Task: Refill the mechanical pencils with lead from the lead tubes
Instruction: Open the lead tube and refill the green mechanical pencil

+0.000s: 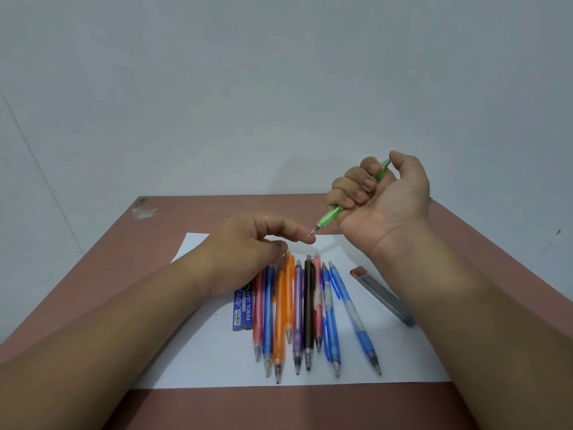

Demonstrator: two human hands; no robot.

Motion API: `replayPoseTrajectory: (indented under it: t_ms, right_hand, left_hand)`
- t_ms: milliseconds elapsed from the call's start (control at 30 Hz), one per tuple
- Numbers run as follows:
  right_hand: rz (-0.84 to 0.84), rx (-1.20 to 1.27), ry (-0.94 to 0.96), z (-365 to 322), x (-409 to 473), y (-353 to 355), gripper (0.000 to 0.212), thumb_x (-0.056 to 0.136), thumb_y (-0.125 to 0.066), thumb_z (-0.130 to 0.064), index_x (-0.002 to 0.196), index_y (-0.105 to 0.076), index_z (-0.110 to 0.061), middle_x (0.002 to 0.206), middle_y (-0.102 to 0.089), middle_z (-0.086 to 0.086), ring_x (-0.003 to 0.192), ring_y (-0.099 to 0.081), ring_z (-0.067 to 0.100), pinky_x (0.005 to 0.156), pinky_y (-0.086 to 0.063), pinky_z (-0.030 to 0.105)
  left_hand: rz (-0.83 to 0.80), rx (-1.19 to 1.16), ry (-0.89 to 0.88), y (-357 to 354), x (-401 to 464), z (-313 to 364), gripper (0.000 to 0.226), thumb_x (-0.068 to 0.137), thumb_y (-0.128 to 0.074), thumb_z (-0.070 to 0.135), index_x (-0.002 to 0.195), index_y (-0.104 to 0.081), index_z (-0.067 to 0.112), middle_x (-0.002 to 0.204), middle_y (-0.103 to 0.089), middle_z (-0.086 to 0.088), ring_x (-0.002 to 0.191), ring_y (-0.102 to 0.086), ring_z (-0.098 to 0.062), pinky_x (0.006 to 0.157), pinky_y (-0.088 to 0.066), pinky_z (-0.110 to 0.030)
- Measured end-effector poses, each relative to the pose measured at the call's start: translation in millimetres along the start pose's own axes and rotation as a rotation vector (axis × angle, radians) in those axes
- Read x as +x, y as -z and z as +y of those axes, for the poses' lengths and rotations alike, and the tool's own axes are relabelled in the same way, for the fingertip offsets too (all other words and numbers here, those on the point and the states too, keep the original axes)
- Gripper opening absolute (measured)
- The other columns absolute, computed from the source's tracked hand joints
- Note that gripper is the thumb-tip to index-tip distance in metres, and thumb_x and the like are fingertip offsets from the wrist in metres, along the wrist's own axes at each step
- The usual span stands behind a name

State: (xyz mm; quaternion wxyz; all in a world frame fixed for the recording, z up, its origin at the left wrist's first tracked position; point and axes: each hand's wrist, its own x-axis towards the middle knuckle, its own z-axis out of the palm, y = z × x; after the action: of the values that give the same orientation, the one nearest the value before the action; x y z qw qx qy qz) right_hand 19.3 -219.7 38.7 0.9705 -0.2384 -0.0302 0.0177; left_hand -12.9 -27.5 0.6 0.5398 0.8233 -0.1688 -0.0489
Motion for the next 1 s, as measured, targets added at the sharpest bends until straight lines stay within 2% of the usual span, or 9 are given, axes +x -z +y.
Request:
replayPoseTrajectory:
  t_ms: [433,1000]
  right_hand:
    - [-0.006,0.026,0.0,0.3,-1.2,0.3,0.037,0.093,-0.037,-0.033,0.059,-0.039,-0.018,0.059,-0.024,-0.005,0.048,-0.017,0.013,0.047,-0.019,0.025]
    - [0.004,0.045,0.004,0.9,-0.6,0.4,0.038,0.093,-0.039,-0.037,0.061,-0.04,-0.018,0.059,-0.024,-0.005,0.048,-0.017,0.013,0.047,-0.02,0.024]
  left_hand:
    - [-0.021,0.008,-0.038,1.2,-0.7,-0.5,0.036,0.101,-0.056,0.012,0.099,-0.076,0.041,0.115,-0.069,0.017,0.1,-0.071,-0.013,0.085,-0.061,-0.048]
    - [-0.032,0.028,-0.063,2.7,-0.5,-2.3,0.038,0.101,-0.055,0.01,0.102,-0.075,0.043,0.119,-0.07,0.012,0.105,-0.069,-0.017,0.088,-0.059,-0.052]
